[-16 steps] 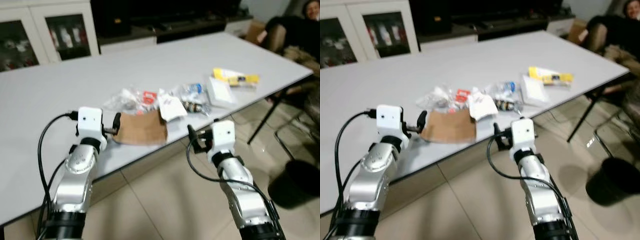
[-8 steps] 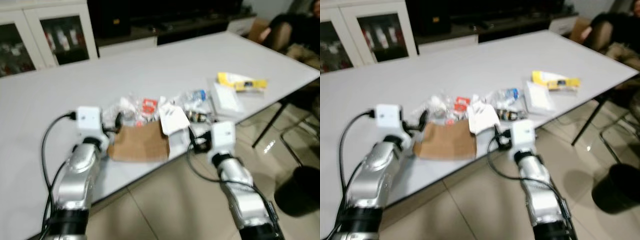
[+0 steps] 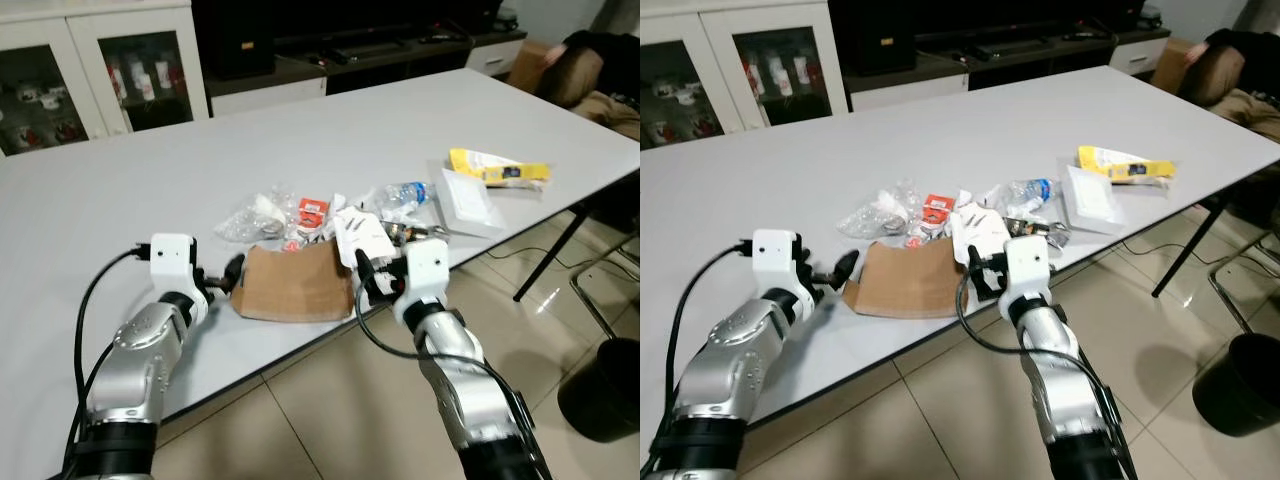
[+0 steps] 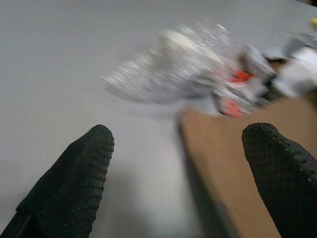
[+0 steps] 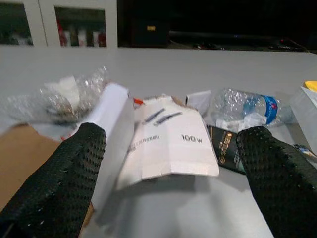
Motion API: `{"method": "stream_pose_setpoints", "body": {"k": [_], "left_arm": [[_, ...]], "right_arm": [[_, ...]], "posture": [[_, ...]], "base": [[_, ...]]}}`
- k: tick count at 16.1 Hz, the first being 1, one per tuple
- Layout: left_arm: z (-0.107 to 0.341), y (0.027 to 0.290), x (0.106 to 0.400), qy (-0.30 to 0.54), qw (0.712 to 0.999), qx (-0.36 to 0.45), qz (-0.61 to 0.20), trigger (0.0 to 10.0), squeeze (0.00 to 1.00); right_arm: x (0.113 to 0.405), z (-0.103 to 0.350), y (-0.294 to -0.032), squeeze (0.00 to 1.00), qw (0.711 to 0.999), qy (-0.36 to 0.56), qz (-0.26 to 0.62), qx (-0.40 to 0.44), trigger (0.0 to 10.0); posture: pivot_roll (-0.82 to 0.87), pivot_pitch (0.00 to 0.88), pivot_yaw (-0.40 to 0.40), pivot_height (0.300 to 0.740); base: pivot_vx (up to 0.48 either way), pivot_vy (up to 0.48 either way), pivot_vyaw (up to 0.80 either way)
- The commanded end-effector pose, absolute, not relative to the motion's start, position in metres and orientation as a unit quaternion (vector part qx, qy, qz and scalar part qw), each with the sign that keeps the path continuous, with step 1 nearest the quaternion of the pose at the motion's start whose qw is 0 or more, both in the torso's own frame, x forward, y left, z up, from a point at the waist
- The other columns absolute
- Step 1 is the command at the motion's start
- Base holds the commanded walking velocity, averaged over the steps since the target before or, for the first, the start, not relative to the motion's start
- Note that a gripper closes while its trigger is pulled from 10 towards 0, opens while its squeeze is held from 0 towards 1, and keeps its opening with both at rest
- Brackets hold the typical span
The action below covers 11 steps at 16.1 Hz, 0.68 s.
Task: Picking trash to rubbish bin
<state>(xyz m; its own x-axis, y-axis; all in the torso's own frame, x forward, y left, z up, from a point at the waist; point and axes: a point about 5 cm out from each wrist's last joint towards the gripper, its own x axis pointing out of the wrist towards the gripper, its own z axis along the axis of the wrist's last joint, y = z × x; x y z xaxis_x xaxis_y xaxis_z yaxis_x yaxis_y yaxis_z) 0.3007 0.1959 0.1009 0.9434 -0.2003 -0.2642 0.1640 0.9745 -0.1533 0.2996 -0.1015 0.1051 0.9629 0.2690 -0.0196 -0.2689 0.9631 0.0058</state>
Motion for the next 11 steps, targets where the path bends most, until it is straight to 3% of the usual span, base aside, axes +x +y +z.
{"method": "stream_pose_setpoints", "body": {"k": [1, 3, 4, 7, 11], "left_arm": [[0.098, 0.191, 0.296, 0.161, 0.971, -0.119, -0.128, 10.0, 1.0], [0.094, 0.187, 0.293, 0.178, 0.961, -0.144, -0.156, 10.0, 1.0], [0.086, 0.187, 0.29, 0.199, 0.96, -0.117, -0.161, 10.0, 1.0], [0.077, 0.199, 0.292, 0.22, 0.963, -0.095, -0.122, 10.0, 1.0], [0.071, 0.195, 0.291, 0.242, 0.942, -0.192, -0.133, 10.0, 1.0]], "right_arm": [[0.304, 0.107, -0.101, 0.0, 0.99, 0.014, 0.141, 0.017, 10.0], [0.305, 0.106, -0.097, 0.0, 0.988, 0.02, 0.151, 0.02, 10.0], [0.305, 0.103, -0.094, 0.0, 0.987, 0.025, 0.16, 0.021, 10.0], [0.305, 0.102, -0.09, 0.0, 0.984, 0.029, 0.171, 0.029, 10.0], [0.302, 0.097, -0.083, 0.0, 0.98, 0.044, 0.19, 0.04, 10.0]], "posture": [[0.05, 0.0, -0.031, 0.74], [0.05, 0.0, -0.032, 0.74], [0.05, 0.0, -0.031, 0.74], [0.05, 0.0, -0.029, 0.74], [0.06, 0.0, -0.031, 0.74]], "base": [[0.0, 0.0, 0.0], [0.0, 0.0, 0.0], [0.0, 0.0, 0.0], [0.0, 0.0, 0.0], [0.0, 0.0, 0.0]]}}
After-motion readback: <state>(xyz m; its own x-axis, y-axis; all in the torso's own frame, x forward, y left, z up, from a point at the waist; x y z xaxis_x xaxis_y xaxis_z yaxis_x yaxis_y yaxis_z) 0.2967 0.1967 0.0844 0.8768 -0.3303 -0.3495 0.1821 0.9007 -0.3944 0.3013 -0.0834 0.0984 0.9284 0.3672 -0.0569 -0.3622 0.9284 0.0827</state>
